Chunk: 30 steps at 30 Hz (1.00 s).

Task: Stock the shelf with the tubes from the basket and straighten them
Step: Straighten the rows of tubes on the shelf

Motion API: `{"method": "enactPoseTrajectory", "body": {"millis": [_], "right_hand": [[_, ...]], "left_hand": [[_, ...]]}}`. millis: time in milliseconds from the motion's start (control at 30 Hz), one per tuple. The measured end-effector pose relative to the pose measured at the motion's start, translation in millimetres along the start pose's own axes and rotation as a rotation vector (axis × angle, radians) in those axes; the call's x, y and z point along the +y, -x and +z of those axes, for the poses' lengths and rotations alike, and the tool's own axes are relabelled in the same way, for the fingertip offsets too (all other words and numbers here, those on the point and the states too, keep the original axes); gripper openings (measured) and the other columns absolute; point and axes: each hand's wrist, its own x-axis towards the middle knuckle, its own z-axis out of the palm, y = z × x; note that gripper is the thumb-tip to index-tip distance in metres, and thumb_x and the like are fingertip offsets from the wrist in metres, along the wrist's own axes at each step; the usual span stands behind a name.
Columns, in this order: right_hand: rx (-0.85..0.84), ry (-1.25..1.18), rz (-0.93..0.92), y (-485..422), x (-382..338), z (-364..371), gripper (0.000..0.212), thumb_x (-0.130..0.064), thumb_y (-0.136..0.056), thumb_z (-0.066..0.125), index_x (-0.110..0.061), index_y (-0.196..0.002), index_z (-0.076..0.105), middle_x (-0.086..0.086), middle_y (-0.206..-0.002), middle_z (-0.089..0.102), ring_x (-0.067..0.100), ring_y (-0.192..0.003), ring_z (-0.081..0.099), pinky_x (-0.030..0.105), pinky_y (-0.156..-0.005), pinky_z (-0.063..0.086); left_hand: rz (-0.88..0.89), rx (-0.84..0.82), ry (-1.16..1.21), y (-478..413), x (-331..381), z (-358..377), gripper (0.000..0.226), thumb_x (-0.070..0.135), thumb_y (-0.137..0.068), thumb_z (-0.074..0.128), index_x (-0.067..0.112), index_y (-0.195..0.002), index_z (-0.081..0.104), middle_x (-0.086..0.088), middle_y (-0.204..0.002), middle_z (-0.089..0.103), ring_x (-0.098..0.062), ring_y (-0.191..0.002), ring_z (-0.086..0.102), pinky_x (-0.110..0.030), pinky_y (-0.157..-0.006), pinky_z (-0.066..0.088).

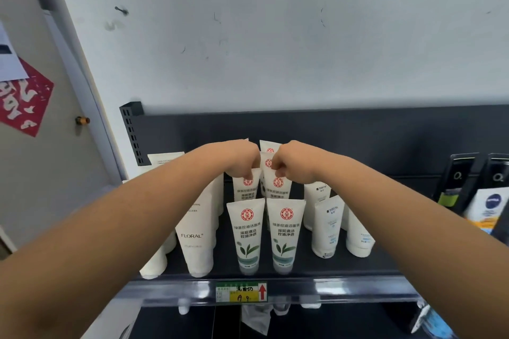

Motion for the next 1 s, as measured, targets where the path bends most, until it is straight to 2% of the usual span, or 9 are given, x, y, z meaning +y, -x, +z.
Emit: {"method": "enactPoseTrajectory", "body": {"millis": [100,200,300,367,467,667,800,1000], "right_hand": [[0.001,-0.002,-0.043,14,1,-3,0.019,-0.017,-0.094,0.055,-0.012,-0.102,0.072,-0.002,-0.092,0.064,0.018,-0.085,0.058,0.033,-0.076,0.048],[0.005,-0.016,-0.053,24,1,-3,0.019,-0.018,-0.095,0.056,-0.014,-0.105,0.071,-0.006,-0.090,0.063,0.015,-0.083,0.056,0.027,-0.073,0.042],[-0.002,-0.022,-0.062,31,1,-2,0.020,-0.019,-0.095,0.057,-0.016,-0.108,0.071,-0.004,-0.100,0.068,0.012,-0.083,0.055,0.025,-0.073,0.039],[-0.012,-0.035,-0.061,34,0,-1,0.022,-0.019,-0.095,0.057,-0.016,-0.111,0.071,-0.004,-0.106,0.069,0.011,-0.087,0.056,0.024,-0.076,0.041],[-0.020,-0.053,-0.054,37,-1,-2,0.024,-0.020,-0.095,0.057,-0.017,-0.115,0.070,-0.004,-0.112,0.069,0.012,-0.095,0.060,0.025,-0.082,0.045],[-0.049,-0.083,-0.076,41,-6,-5,0.022,-0.021,-0.095,0.058,-0.018,-0.114,0.070,-0.006,-0.108,0.068,0.010,-0.091,0.056,0.022,-0.077,0.039],[-0.077,-0.078,-0.060,42,-7,-7,0.024,-0.022,-0.095,0.058,-0.017,-0.115,0.070,-0.005,-0.110,0.068,0.012,-0.095,0.059,0.024,-0.080,0.043],[-0.114,-0.074,-0.033,40,-7,-7,0.025,-0.025,-0.096,0.055,-0.019,-0.116,0.069,-0.005,-0.109,0.068,0.013,-0.094,0.060,0.026,-0.081,0.046]], "left_hand": [[0.059,-0.014,0.018,8,1,-3,0.020,0.028,-0.090,0.065,0.013,-0.079,0.059,0.003,-0.072,0.054,-0.017,-0.072,0.051,-0.025,-0.060,0.036],[0.089,-0.021,0.040,18,1,-2,0.026,0.029,-0.089,0.067,0.017,-0.069,0.054,0.006,-0.066,0.050,-0.016,-0.066,0.047,-0.025,-0.058,0.035],[0.111,-0.042,0.090,28,-1,-3,0.008,0.029,-0.089,0.067,0.021,-0.089,0.067,0.013,-0.076,0.058,-0.013,-0.078,0.054,-0.024,-0.064,0.037],[0.120,-0.056,0.125,33,-1,-3,0.013,0.028,-0.090,0.066,0.020,-0.099,0.070,0.012,-0.085,0.063,-0.013,-0.084,0.057,-0.022,-0.067,0.037],[0.124,-0.057,0.163,37,-1,-2,0.016,0.028,-0.090,0.066,0.019,-0.102,0.072,0.009,-0.093,0.068,-0.015,-0.091,0.061,-0.024,-0.072,0.042],[0.124,-0.086,0.227,42,-2,-2,0.020,0.029,-0.090,0.066,0.024,-0.108,0.072,0.015,-0.096,0.068,-0.009,-0.094,0.061,-0.023,-0.079,0.044],[0.123,-0.099,0.245,45,-5,-1,0.020,0.028,-0.090,0.066,0.025,-0.109,0.073,0.014,-0.100,0.070,-0.008,-0.096,0.062,-0.026,-0.087,0.047],[0.125,-0.083,0.240,43,-2,2,0.022,0.030,-0.092,0.063,0.026,-0.113,0.070,0.016,-0.099,0.066,-0.008,-0.095,0.060,-0.023,-0.082,0.044]]}}
